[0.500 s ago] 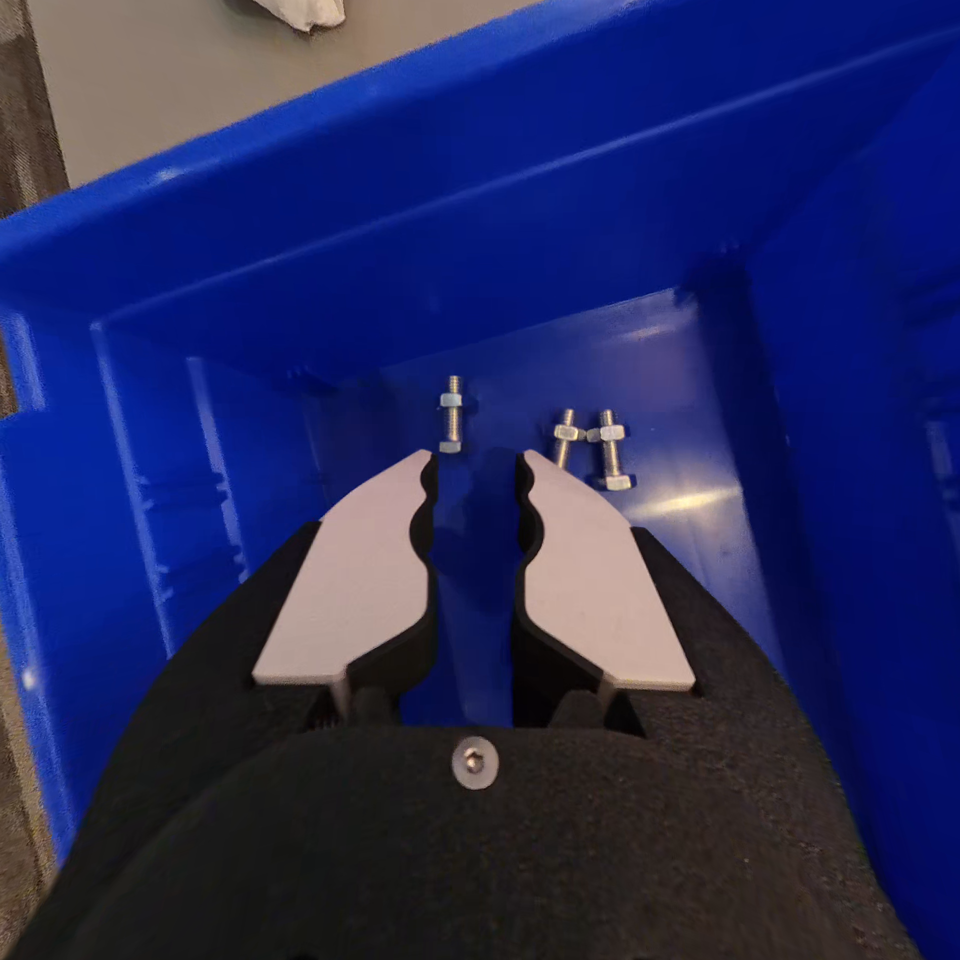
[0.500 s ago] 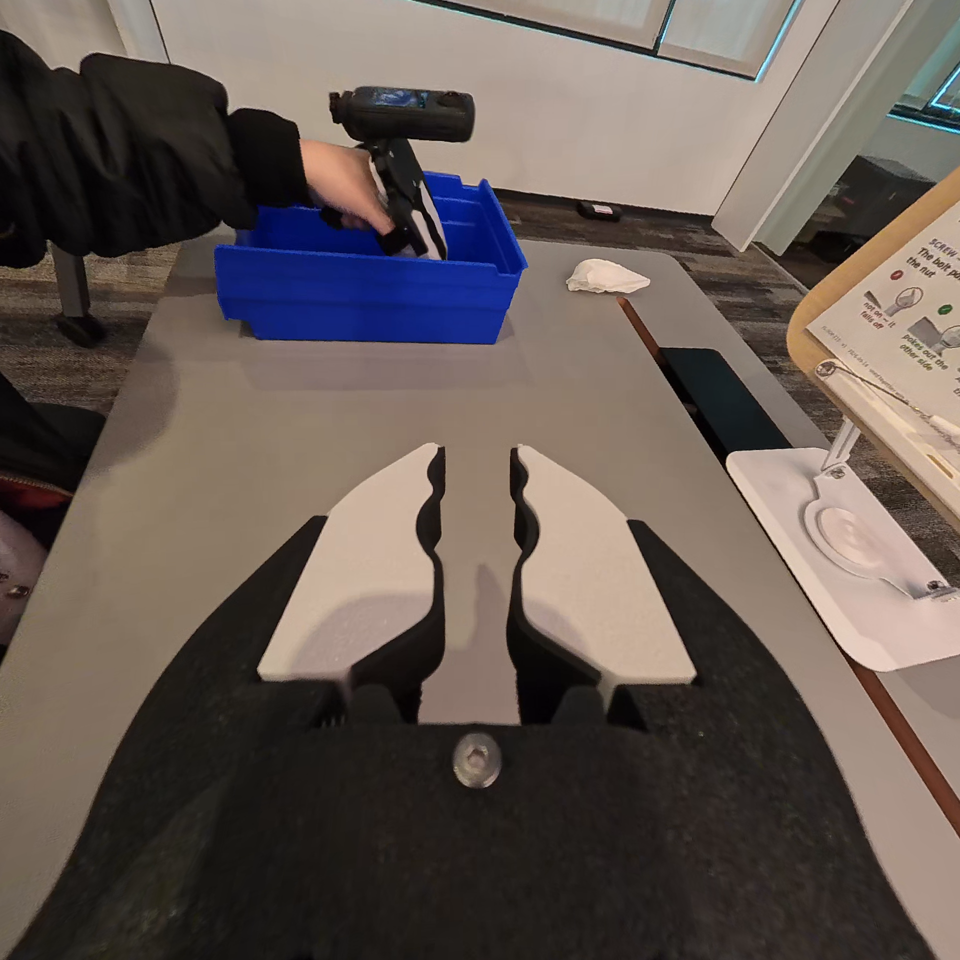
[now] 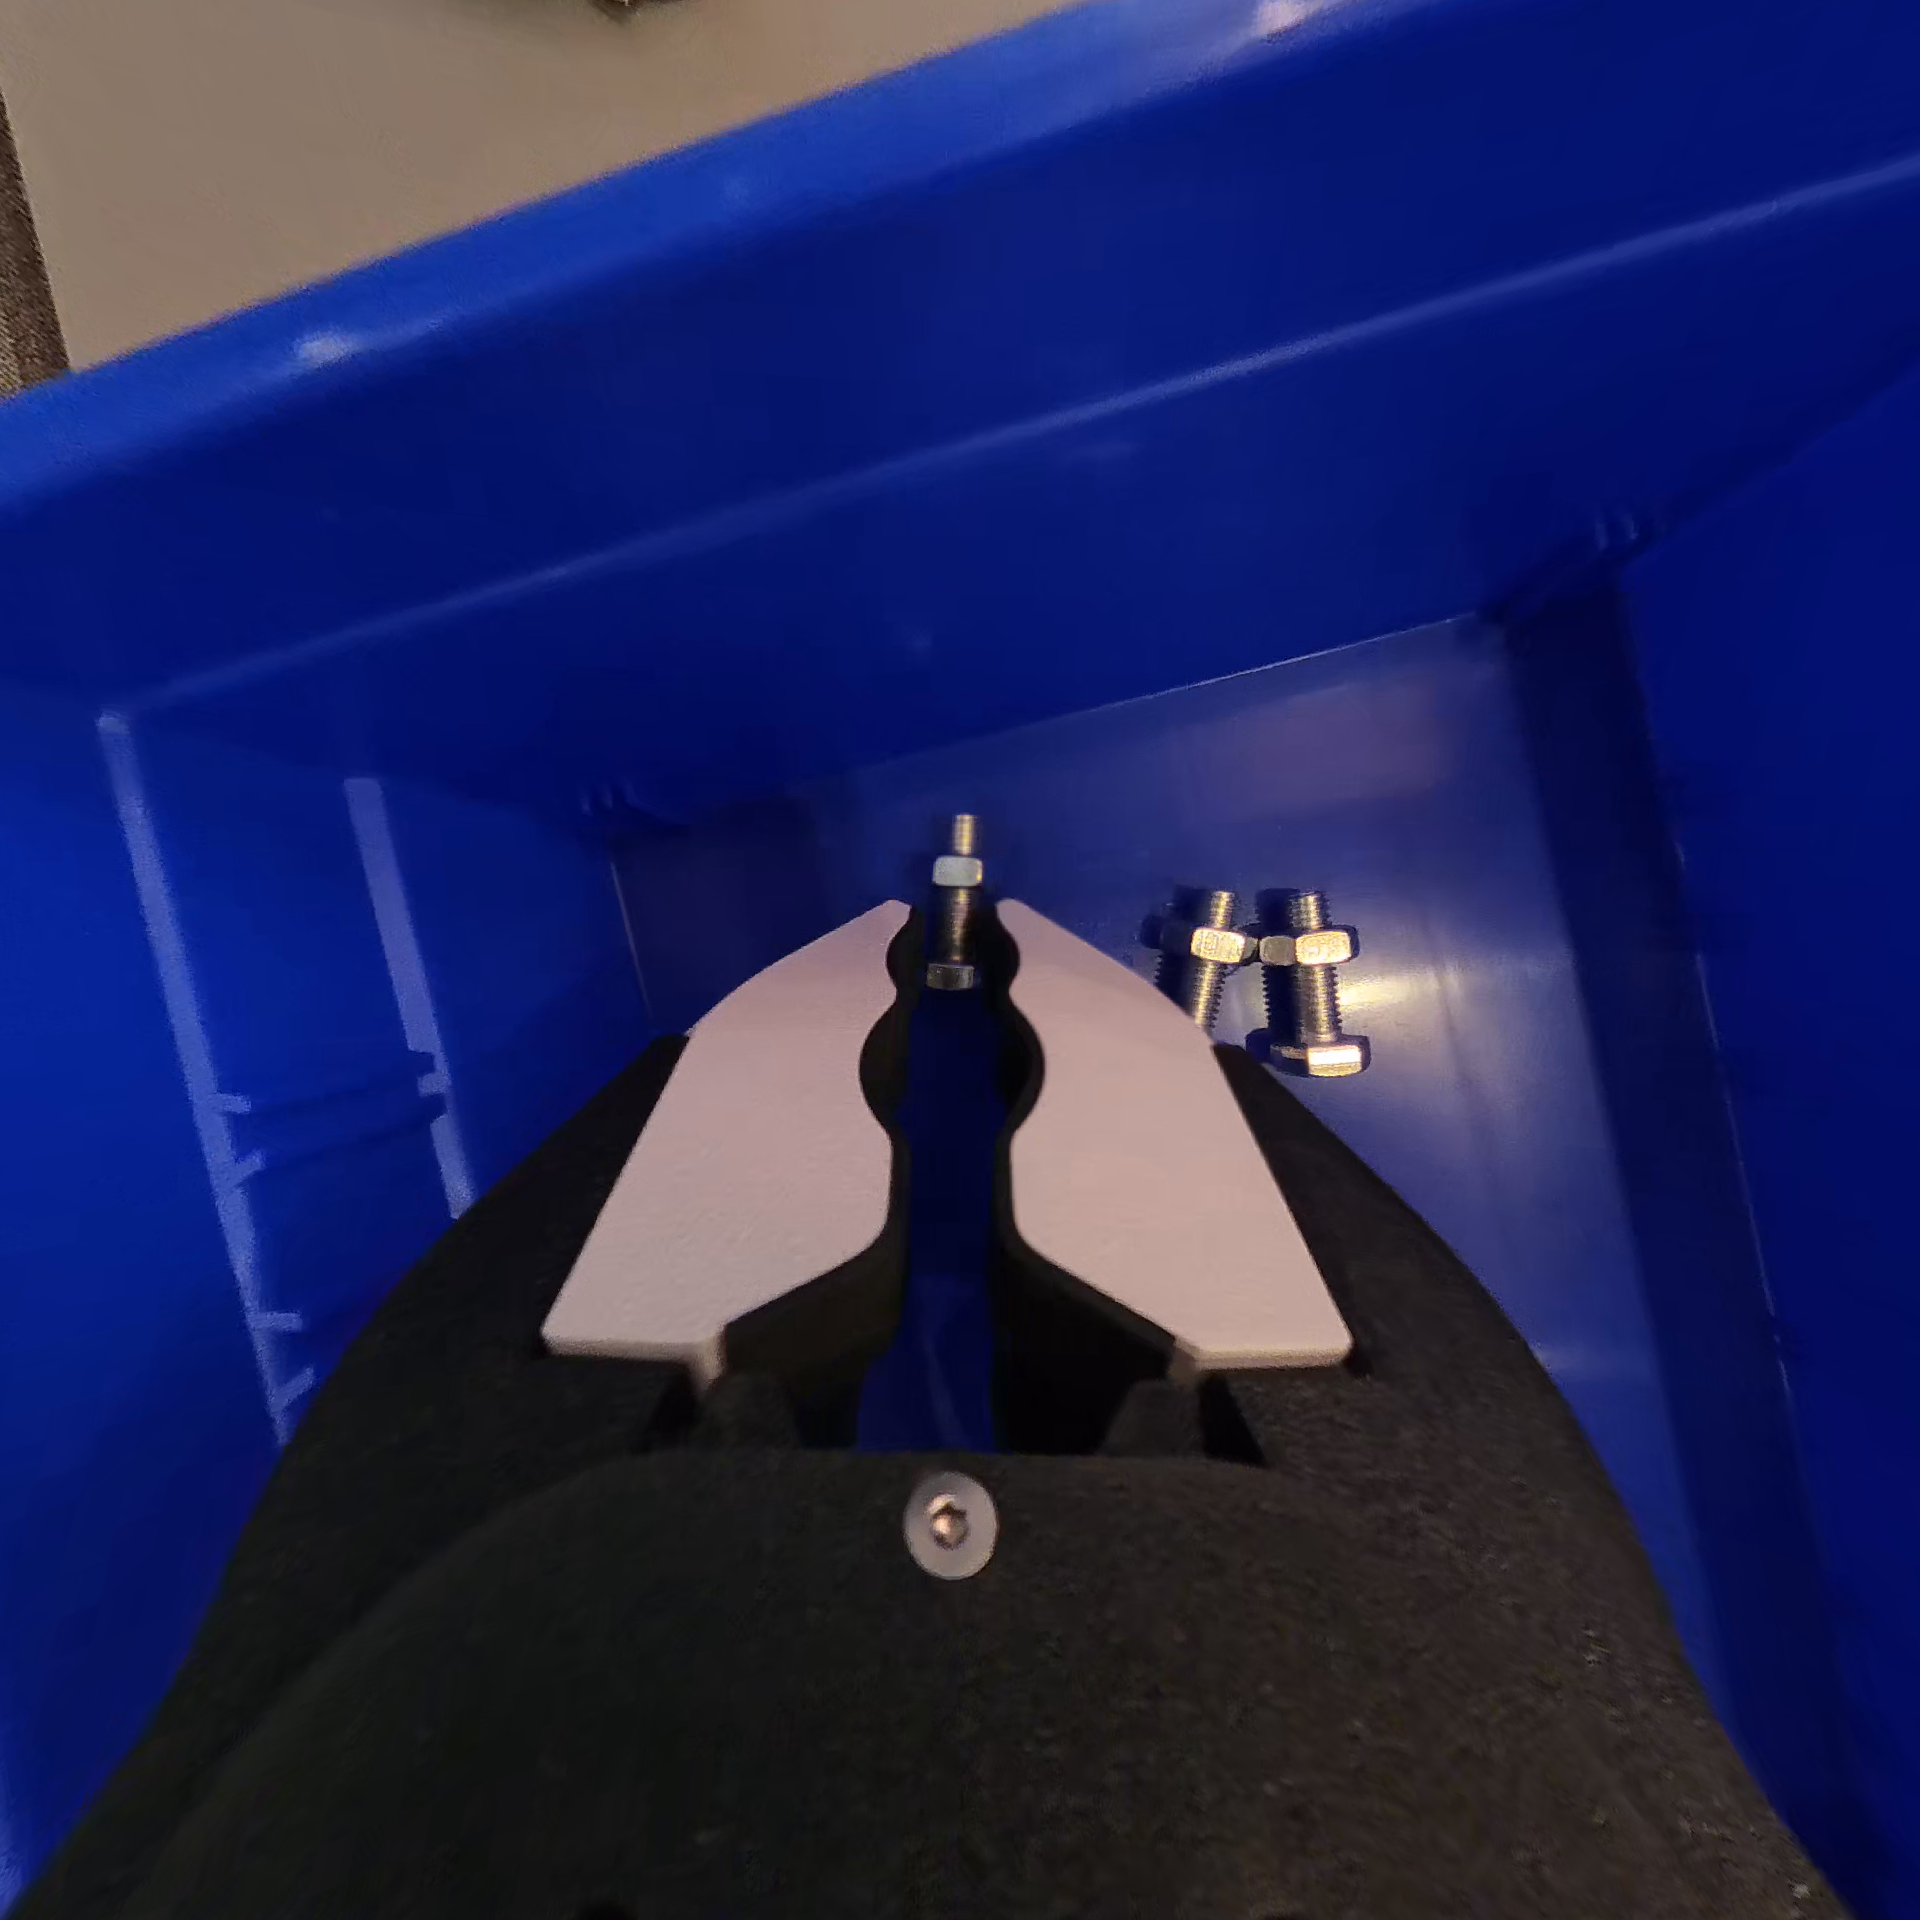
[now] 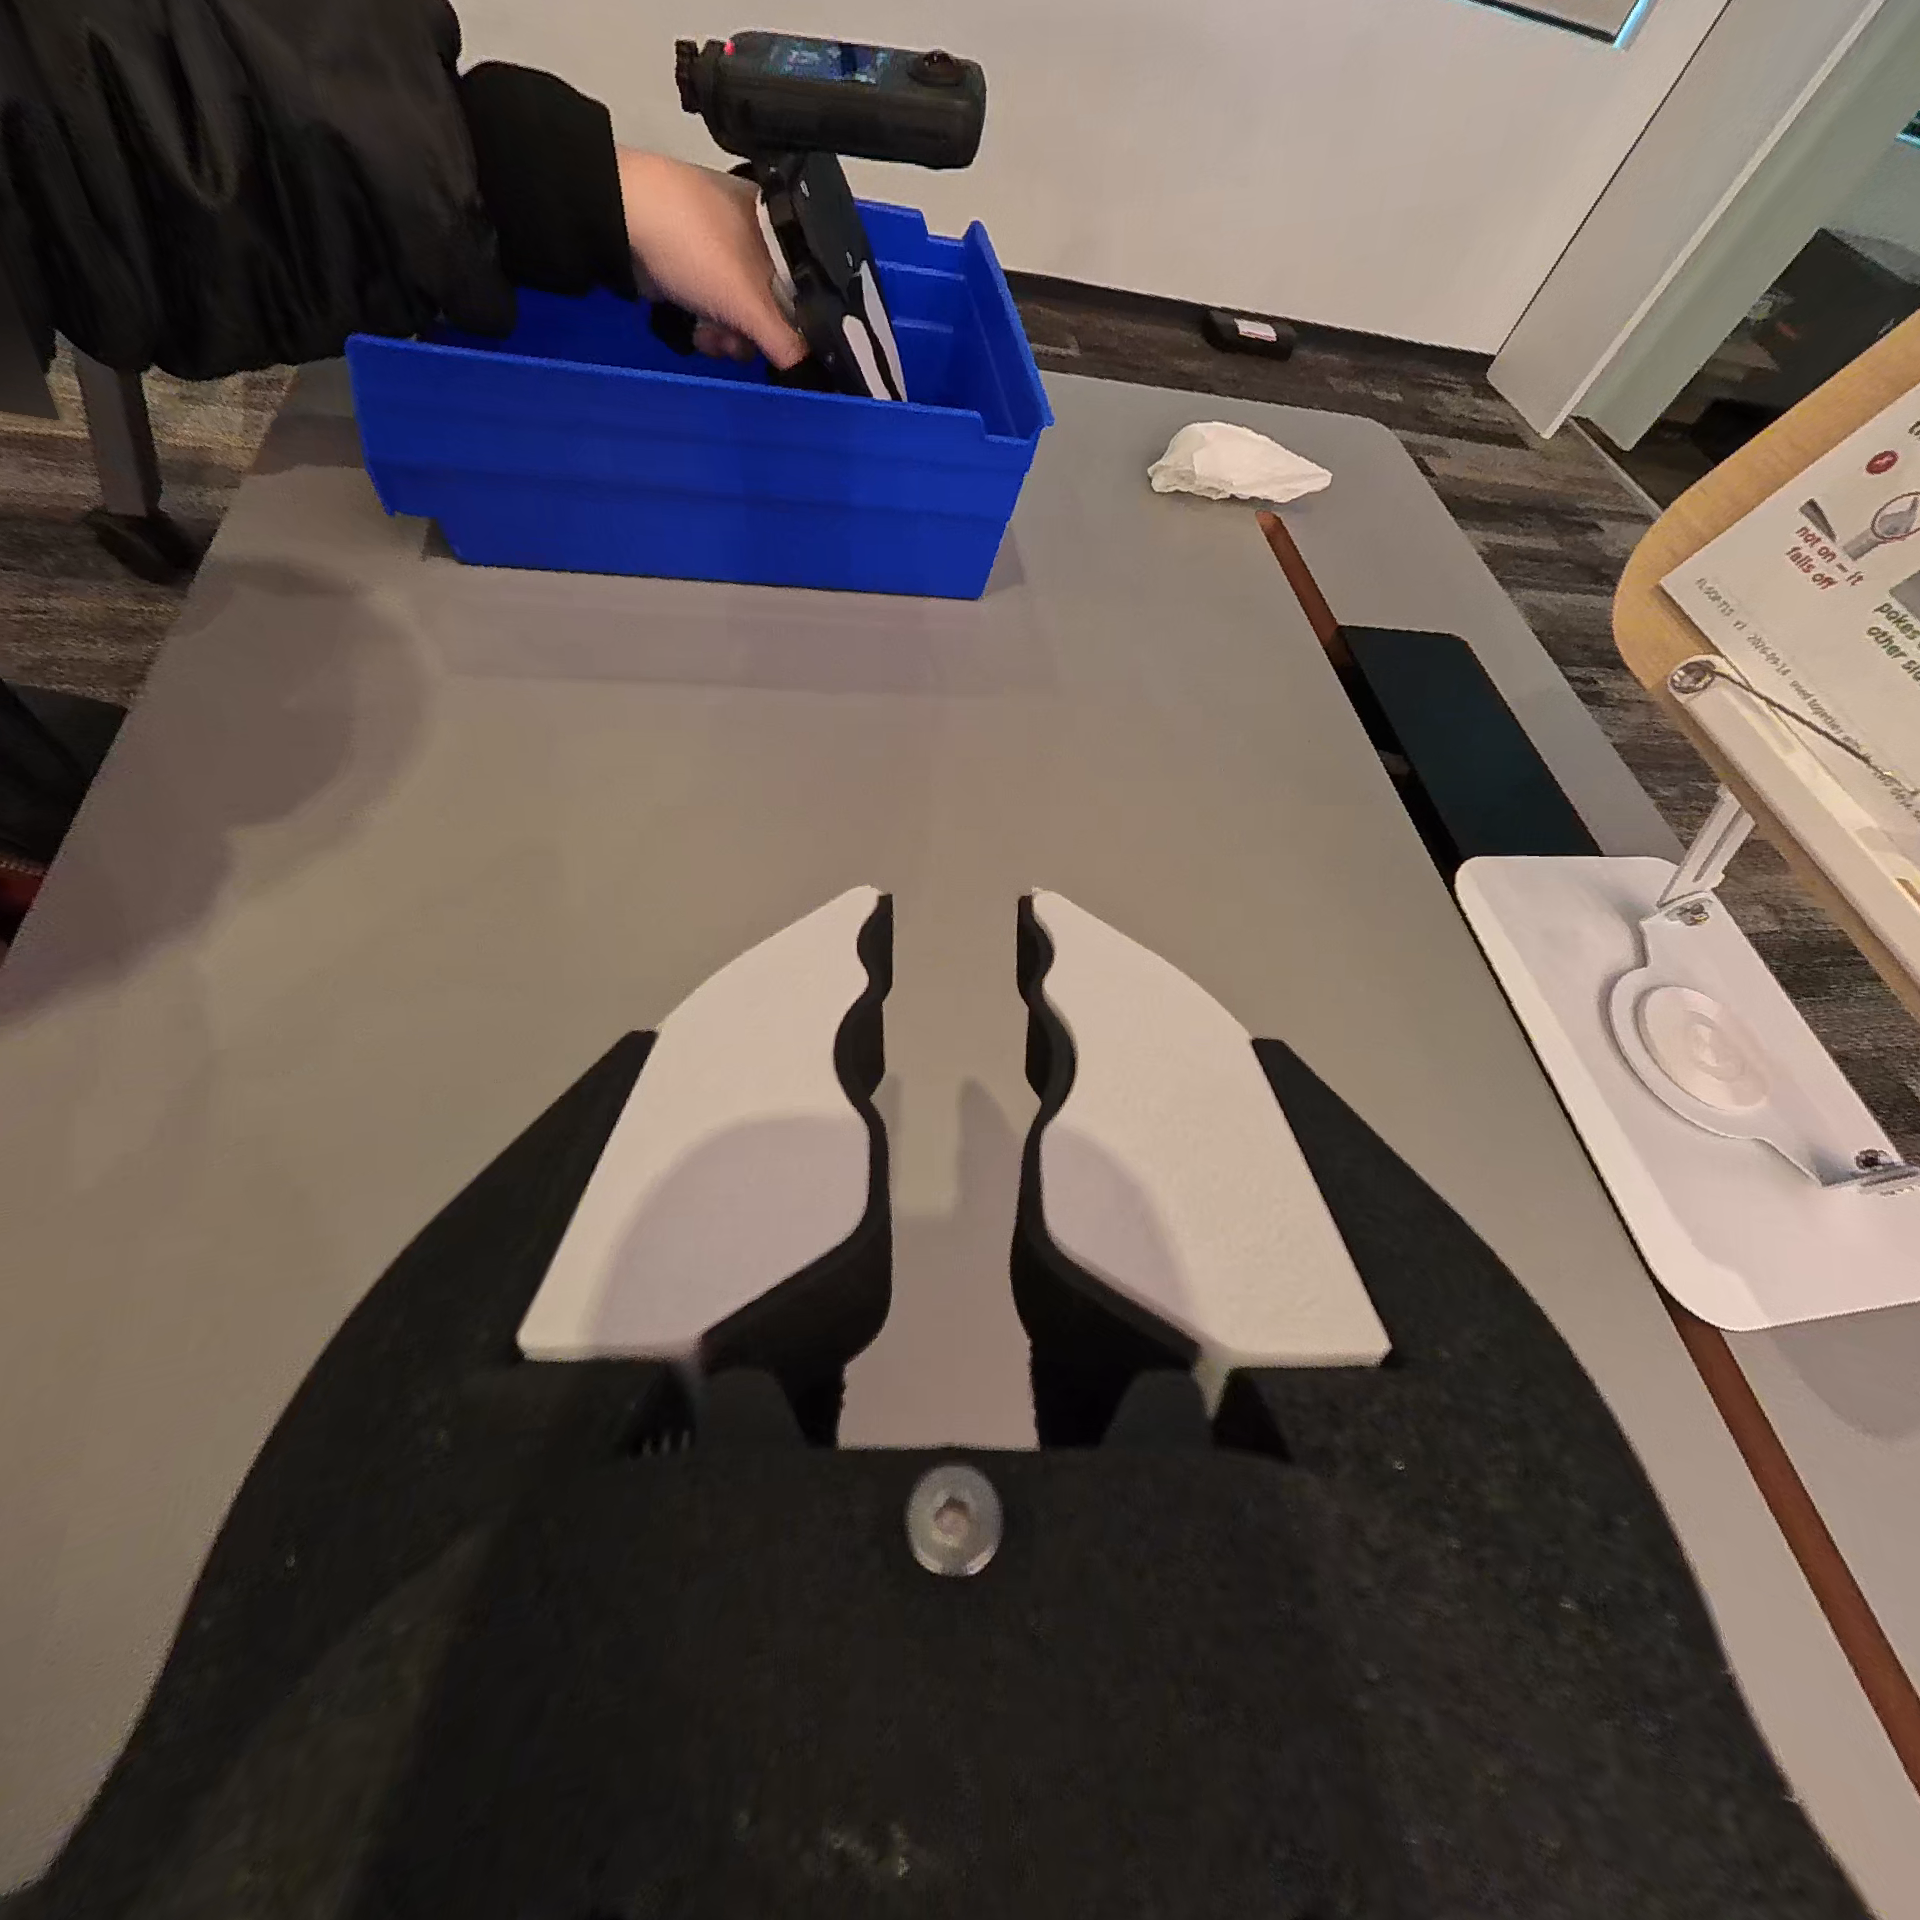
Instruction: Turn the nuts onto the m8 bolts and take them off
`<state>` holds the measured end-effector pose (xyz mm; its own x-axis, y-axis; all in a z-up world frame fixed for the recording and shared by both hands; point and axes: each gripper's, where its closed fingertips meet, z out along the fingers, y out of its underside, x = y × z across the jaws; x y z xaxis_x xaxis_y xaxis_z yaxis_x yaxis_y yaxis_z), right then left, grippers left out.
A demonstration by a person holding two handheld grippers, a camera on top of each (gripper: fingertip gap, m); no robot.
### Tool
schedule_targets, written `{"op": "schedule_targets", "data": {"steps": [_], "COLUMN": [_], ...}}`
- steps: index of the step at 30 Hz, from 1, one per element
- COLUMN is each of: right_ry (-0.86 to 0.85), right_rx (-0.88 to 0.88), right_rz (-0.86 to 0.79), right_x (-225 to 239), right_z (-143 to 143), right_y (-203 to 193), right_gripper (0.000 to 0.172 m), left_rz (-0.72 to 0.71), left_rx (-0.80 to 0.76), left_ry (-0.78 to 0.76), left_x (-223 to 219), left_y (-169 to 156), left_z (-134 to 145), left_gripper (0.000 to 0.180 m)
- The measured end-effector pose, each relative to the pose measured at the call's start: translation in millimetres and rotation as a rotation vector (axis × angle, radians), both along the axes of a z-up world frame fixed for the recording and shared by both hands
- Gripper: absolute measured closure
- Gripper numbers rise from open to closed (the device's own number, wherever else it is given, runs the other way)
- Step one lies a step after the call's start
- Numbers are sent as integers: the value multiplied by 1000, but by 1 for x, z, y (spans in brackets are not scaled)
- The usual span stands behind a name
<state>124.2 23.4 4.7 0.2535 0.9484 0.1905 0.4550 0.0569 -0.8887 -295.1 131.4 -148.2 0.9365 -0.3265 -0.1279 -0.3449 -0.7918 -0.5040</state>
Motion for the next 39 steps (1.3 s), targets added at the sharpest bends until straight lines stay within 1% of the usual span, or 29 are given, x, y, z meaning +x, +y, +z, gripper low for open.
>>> {"op": "schedule_targets", "data": {"steps": [5, 7, 9, 11, 13, 15, 16, 18, 20, 23, 26, 30, 34, 39], "right_ry": [15, 30, 50, 86, 147, 244, 299, 406, 489, 552, 583, 658, 642, 685], "right_rx": [4, -3, -12, -27, -46, -64, -75, -86, -69, 6, 22, -6, -19, -37], "right_rz": [-2, -8, -16, -25, -24, -8, 12, 73, 141, 192, 231, 268, 305, 343], "right_x": [5, 7, 8, 6, 0, -11, -18, -31, -41, -41, -30, -12, -5, 4], "right_z": [2, 3, 4, 9, 21, 41, 52, 75, 95, 115, 127, 143, 139, 148], "right_y": [4, 6, 8, 10, 10, 7, 3, -10, -25, -41, -53, -63, -70, -76], "right_gripper": [150, 151, 151, 153, 155, 156, 156, 155, 154, 153, 149, 151, 152, 157], "left_rz": [-21, -16, -19, -52, -125, -257, -328, -463, -599, -760, -832, -873, -890, -917], "left_rx": [31, 75, 141, 239, 368, 499, 548, 647, 705, 738, 762, 751, 745, 737], "left_ry": [56, 45, 4, -46, -97, -177, -210, -269, -372, -495, -560, -638, -666, -683], "left_x": [-4, -3, 4, 21, 55, 111, 143, 206, 268, 340, 377, 402, 416, 432], "left_y": [-3, -3, -5, -8, -16, -34, -45, -70, -98, -135, -157, -172, -177, -182], "left_z": [3, 13, 36, 74, 124, 175, 195, 229, 250, 265, 274, 279, 280, 281], "left_gripper": [172, 172, 172, 172, 172, 172, 172, 173, 173, 173, 173, 173, 173, 173]}}
